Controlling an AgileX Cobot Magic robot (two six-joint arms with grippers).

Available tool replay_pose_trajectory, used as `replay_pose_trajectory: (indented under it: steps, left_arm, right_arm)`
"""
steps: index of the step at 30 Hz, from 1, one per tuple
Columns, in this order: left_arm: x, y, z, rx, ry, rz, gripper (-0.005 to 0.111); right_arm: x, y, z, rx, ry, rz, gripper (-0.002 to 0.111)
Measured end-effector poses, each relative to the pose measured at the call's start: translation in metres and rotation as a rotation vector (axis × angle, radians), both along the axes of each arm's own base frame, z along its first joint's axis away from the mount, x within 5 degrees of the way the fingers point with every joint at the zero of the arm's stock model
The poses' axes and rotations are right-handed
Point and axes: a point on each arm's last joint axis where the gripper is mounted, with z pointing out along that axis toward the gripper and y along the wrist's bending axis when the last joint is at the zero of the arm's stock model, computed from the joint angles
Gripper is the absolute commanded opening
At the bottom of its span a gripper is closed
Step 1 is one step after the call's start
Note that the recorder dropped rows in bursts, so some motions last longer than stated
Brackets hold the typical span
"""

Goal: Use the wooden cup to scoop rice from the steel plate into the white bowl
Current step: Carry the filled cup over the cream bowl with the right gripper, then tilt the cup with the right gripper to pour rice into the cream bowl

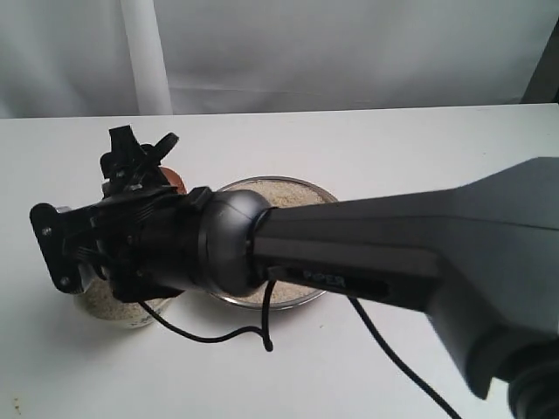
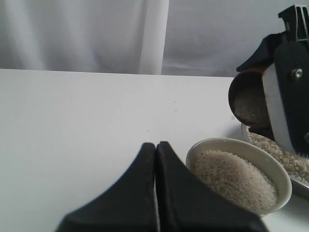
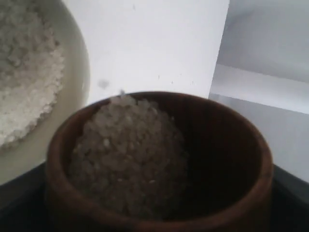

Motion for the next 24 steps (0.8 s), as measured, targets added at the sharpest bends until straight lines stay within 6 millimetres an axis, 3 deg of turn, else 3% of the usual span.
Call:
replay_pose_trajectory:
  steps: [15,24]
  left_arm:
    - [0.0,0.0,0.0,0.0,0.0,0.0,0.0]
    - [0.0,0.0,0.0,0.0,0.0,0.0,0.0]
  right_arm:
    - [-0.015,0.01,-0.005,-0.21,-0.128,0.12,0.0]
    - [-0.014,0.01,-0.01,-0.321,-0.182,0.163,0.0]
